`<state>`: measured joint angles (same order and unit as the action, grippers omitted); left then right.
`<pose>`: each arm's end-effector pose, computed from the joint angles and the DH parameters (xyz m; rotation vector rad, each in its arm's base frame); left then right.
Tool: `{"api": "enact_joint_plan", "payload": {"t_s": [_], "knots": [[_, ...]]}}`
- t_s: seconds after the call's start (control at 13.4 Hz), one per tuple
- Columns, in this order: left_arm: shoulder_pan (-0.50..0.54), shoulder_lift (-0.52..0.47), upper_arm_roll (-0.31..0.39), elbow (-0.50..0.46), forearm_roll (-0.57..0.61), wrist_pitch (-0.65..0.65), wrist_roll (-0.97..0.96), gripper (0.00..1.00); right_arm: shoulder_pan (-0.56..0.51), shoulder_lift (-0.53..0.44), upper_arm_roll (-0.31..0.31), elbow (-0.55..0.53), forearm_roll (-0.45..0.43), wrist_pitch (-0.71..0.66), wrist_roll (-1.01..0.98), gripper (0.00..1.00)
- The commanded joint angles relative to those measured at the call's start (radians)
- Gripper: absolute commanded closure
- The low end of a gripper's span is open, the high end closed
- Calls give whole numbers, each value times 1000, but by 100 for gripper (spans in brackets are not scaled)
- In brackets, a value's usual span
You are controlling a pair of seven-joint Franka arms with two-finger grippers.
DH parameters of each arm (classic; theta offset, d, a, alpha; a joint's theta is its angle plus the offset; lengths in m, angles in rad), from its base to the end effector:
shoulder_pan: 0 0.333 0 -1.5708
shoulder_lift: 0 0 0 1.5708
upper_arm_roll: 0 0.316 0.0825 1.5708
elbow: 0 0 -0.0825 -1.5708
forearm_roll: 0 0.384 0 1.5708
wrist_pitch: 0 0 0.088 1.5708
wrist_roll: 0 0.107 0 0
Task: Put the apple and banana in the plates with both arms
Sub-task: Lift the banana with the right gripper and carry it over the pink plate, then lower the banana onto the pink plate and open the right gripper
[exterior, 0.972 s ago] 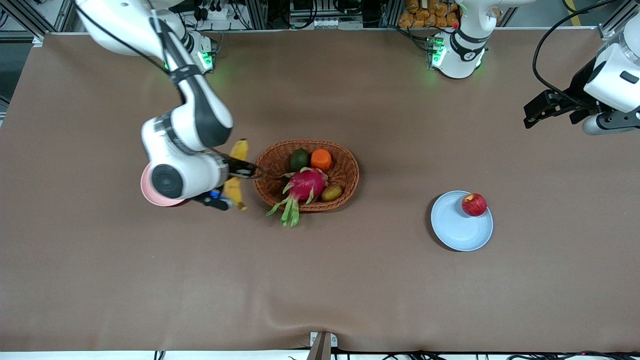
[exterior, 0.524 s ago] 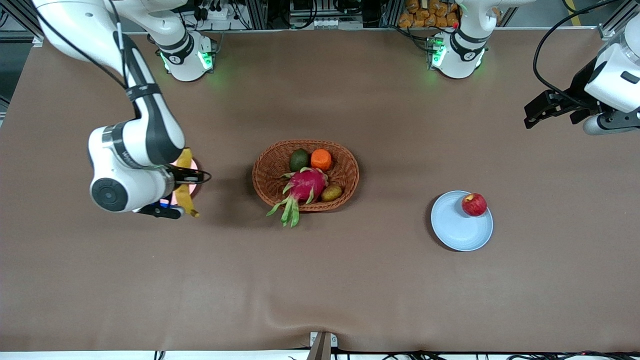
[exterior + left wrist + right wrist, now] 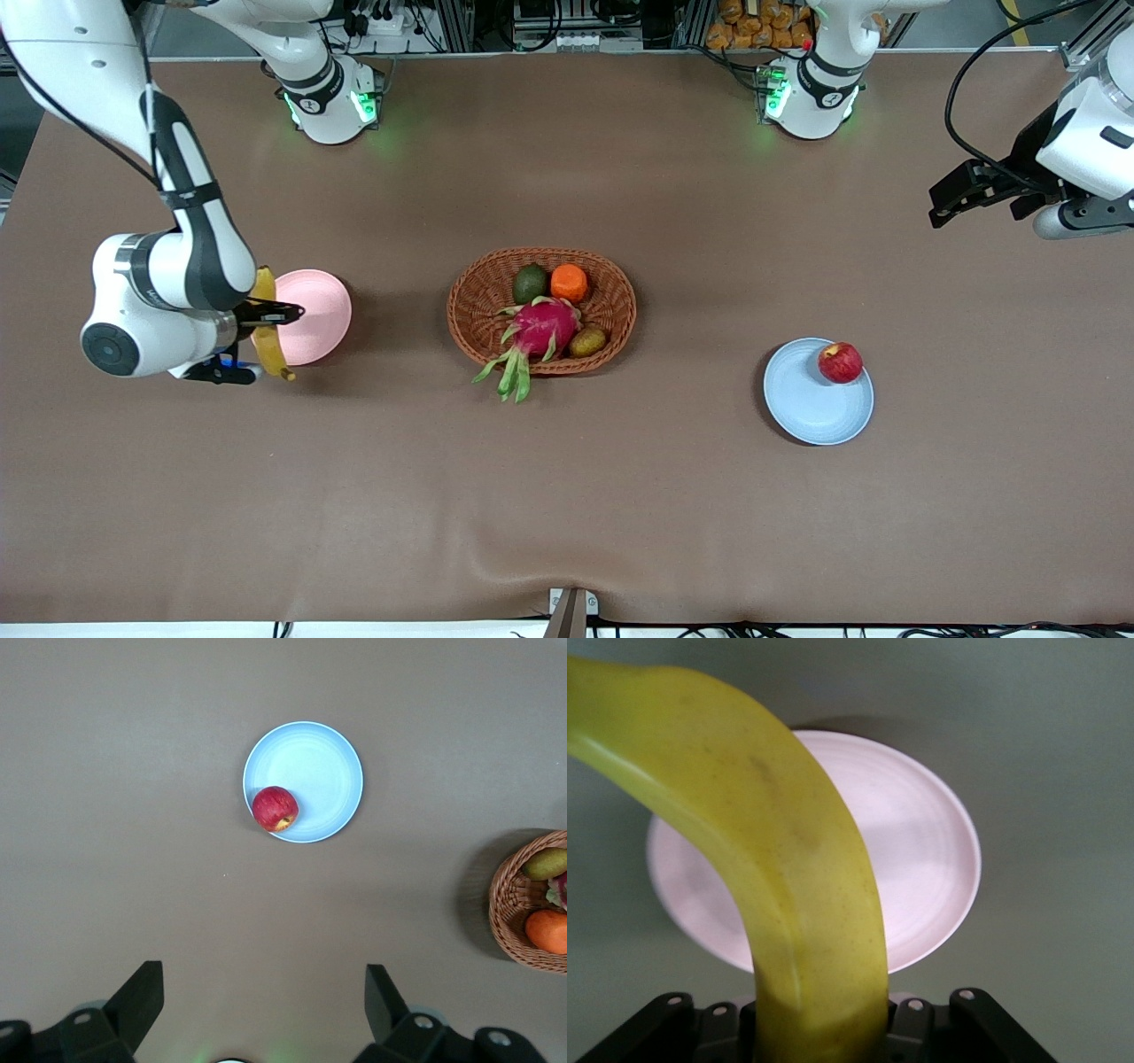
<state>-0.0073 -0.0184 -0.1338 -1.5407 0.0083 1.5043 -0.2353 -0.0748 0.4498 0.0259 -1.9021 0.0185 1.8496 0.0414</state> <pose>0.5370 -0.0761 0.6428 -3.1240 -0.1481 0.0248 0.5675 -0.0267 0.2339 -3.0109 0.1501 0.7731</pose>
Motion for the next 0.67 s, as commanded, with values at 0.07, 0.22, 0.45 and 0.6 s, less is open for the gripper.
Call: {"api": "enact_joint_plan", "payload": {"t_s": [0.07,0.22,0.45,0.6], "knots": [[0,-2,3,7,-13,-12,-1,0,-5,-34,25,-132,-3,106,-6,100],[0,-2,3,7,-13,-12,-1,0,-2,-28,25,-130,9,111,0,89],[0,-2,3,7,-13,-12,-1,0,0,-25,25,-127,47,108,9,0],[0,-2,3,7,-13,-12,-1,0,9,-28,26,-114,49,86,9,0]]}}
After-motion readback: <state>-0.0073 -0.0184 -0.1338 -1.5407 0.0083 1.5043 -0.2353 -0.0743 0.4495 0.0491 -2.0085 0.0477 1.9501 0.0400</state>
